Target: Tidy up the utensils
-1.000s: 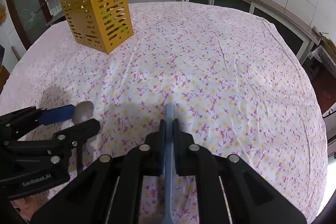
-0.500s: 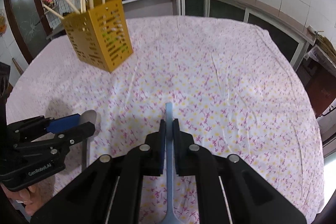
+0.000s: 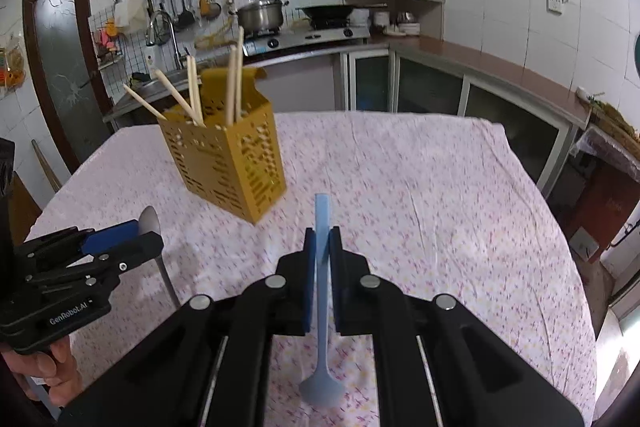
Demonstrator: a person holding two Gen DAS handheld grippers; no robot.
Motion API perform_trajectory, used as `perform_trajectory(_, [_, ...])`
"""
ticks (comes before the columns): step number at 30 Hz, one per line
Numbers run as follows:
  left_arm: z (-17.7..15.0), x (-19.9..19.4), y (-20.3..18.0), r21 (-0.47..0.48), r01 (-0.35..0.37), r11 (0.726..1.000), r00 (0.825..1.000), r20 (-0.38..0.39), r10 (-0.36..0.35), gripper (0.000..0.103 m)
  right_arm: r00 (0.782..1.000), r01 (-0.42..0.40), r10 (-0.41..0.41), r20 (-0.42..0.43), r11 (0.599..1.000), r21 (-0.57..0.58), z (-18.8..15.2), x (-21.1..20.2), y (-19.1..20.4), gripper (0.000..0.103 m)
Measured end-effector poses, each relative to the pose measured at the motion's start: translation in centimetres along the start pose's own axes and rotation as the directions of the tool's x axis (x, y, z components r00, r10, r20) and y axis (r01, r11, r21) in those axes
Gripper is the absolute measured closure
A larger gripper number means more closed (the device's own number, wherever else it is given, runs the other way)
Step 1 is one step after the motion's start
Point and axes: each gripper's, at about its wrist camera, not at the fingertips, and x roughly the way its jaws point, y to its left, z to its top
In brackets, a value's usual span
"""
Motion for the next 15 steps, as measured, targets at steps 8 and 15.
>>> perform_trajectory(8, [0.6,-0.7,1.7,0.017,0.019,1.0,1.0,0.003,-0.019,0.103,1.0,-0.003,0.003,0.029,1.0,-0.008,0.9,-0.6,1.9,0.096])
perform_trajectory(15, [-0.2,2.2,1.4,-0.009,0.09,0.996,0.99,-0.11,-0.09,0.101,1.0,0.015,-0.015,0.019,1.0,-0.004,1.1,-0.3,1.8,0.096])
